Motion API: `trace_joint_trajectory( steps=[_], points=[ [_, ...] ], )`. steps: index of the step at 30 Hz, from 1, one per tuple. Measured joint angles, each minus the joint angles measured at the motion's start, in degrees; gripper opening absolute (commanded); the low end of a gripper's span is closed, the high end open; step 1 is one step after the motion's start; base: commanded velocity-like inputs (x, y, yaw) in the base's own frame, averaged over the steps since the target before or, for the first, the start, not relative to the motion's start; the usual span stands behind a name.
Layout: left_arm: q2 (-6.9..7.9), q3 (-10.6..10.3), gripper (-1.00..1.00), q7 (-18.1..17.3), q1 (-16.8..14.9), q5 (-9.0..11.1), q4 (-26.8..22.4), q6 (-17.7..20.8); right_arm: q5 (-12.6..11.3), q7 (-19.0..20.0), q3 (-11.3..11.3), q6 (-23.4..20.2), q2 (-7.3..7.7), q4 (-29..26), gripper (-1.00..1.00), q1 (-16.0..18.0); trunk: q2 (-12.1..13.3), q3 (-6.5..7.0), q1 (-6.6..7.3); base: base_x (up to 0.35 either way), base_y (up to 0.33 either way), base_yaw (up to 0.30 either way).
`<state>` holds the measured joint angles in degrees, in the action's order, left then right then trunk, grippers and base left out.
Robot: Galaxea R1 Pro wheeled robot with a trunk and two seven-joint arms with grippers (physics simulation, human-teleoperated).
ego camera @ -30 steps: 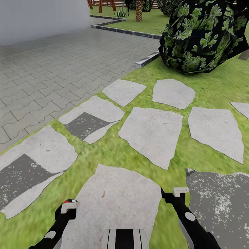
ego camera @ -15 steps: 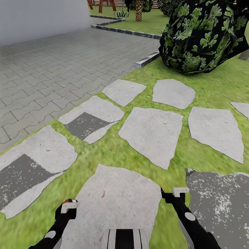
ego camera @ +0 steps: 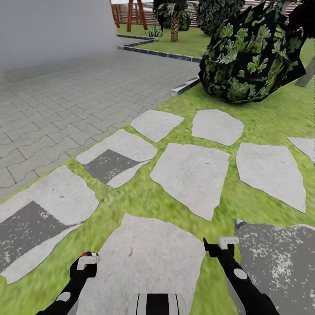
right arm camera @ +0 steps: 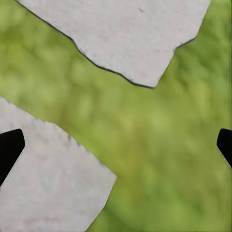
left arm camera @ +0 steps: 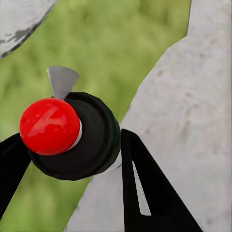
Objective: Pick up the pesticide atomizer in the garden and spray insectifuge to fully cover both potted plants in the garden.
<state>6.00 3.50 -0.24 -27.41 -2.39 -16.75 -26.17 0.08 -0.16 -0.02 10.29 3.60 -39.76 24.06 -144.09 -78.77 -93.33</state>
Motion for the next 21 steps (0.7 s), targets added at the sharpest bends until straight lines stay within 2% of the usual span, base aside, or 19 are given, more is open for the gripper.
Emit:
trace_joint_trajectory(
  steps=[17,21],
  points=[
    [-0.15,0.30,-1.00,0.58,0.01,0.08,0.39,0.00,0.10,-0.03,0.10,0.12,-0.35,0.63,1.00,-0.12,0.23,3.89,0.44,0.000,0.000,-0.010],
    [-0.10,0.39,-1.00,0.75,1.76,0.16,0.33,-0.07,0.08,-0.10,0.02,0.96,-0.14,5.67,1.00,-0.18,0.28,5.09,0.54,0.000,0.000,-0.104]
  ],
)
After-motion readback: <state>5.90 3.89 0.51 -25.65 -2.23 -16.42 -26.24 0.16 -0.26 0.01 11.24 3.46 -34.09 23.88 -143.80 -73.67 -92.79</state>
